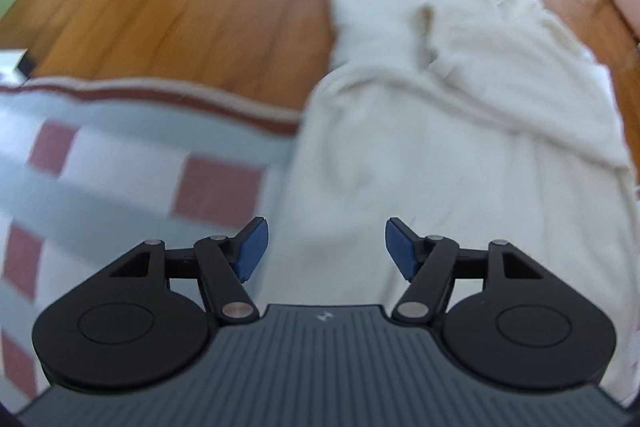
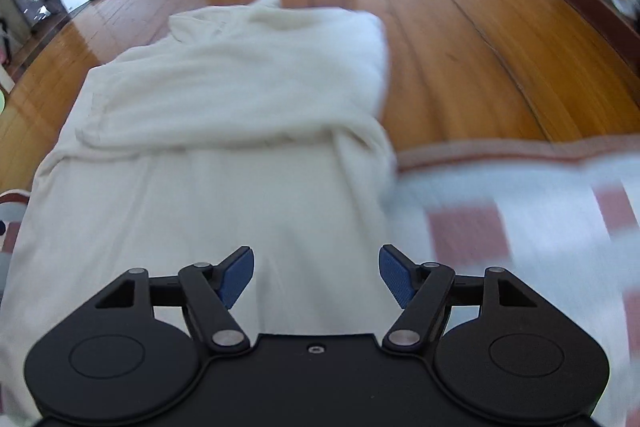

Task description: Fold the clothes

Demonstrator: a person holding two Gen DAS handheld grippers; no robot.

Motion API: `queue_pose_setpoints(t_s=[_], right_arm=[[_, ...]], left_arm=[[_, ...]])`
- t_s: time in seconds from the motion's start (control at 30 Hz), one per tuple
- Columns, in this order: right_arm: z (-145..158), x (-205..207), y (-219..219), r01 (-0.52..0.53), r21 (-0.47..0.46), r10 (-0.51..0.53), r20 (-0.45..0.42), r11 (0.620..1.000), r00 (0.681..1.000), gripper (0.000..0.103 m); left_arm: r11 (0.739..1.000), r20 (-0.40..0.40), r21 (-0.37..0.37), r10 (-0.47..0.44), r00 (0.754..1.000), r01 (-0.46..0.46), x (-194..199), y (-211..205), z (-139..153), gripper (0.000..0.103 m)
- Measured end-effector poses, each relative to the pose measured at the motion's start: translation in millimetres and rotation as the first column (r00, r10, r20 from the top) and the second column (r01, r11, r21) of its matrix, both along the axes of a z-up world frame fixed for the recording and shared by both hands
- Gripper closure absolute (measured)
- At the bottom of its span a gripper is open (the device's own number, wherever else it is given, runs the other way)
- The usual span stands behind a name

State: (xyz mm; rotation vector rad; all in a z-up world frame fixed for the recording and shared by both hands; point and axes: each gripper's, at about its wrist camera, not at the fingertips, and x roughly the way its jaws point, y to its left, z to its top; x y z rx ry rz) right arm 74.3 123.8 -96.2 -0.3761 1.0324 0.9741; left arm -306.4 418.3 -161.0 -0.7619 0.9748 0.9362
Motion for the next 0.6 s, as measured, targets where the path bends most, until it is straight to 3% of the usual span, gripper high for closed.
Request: queue_pose_setpoints(t_s=[0.13,0.23,0.4,0.53,0.6], right_arm=[[-1.9,-8.7,-48.5,-0.013,-0.023,0.011,-0.104,1.0,0.995,0.029],[-10.2,-9.4,-70.6,0.009,-0.024,-0.013,-0.156,1.0,0.988,0.029],[-24.1,-10.6,-107.5,0.046,-0.028,-0.051,-0.243,0.999,0.969,0.029],[-35.2,-11.5,-137.0,0.075,-0.034,-0.081,-0.31,0.997,0.947,0.029],[-40.7,-12.0,-151.7,0.089,-0.037,-0.096,-0.343,0.995,0.934,0.028]], left_arm=[[0.996,-0.064,-0.085,0.031,0.997,-0.037,-38.8,-17.1,-21.9,0.036],[0.984,-0.063,-0.161,0.062,0.996,-0.071,-59.0,-19.9,-33.9,0.036],[0.928,0.105,-0.357,0.153,0.983,-0.107,-75.5,-32.8,-50.0,0.036],[0.956,0.028,-0.294,0.032,0.999,-0.023,-59.2,-56.7,-46.9,0.036],[0.961,-0.004,-0.275,-0.013,1.0,0.011,-51.9,-63.4,-46.5,0.031]])
